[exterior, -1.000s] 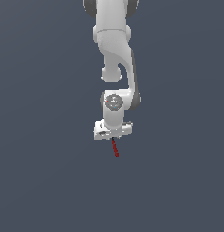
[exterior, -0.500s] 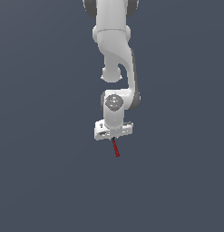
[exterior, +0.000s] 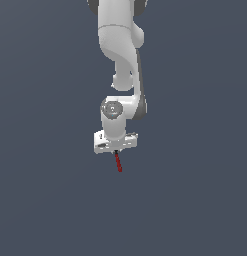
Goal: Pick up the object and move it to a goal position.
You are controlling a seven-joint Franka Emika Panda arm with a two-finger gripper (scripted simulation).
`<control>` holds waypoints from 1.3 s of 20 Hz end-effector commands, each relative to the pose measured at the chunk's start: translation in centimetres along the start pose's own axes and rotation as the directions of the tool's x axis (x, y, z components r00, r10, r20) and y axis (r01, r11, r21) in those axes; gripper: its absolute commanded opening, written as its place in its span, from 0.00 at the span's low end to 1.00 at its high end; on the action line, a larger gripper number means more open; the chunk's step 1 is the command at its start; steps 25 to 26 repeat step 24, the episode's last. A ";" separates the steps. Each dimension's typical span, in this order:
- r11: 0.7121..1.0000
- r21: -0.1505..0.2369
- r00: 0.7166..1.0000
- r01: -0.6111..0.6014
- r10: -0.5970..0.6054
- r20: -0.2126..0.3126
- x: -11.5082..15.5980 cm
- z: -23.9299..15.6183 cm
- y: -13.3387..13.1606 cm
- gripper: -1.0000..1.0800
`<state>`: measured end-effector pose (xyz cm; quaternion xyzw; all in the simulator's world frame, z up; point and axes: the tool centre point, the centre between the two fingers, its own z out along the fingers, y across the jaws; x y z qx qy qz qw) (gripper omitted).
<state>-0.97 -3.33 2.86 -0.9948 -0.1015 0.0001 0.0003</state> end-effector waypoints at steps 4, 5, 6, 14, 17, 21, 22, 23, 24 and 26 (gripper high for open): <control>1.000 0.000 1.000 -0.002 0.002 -0.001 -0.7 -2.5 5.6 0.00; 1.000 0.000 1.000 -0.002 0.002 -0.001 -0.8 -3.0 6.7 0.00; 1.000 0.000 1.000 -0.002 0.002 -0.001 -0.9 -3.5 7.9 0.00; 1.000 0.000 1.000 -0.002 0.002 -0.001 -1.5 -6.9 15.6 0.00; 1.000 0.000 1.000 -0.002 0.002 -0.001 -1.6 -7.7 17.3 0.00; 1.000 -0.001 1.000 -0.002 0.002 0.000 -1.6 -8.1 18.4 0.00; 1.000 -0.001 1.000 -0.002 0.002 0.000 -1.6 -8.1 18.5 0.00; 1.000 -0.001 1.000 -0.002 0.002 0.000 -1.5 -8.1 18.5 0.00; 1.000 -0.001 1.000 -0.002 0.002 0.000 -1.5 -8.1 18.5 0.00; 1.000 -0.001 1.000 -0.002 0.002 0.000 -1.5 -8.1 18.5 0.00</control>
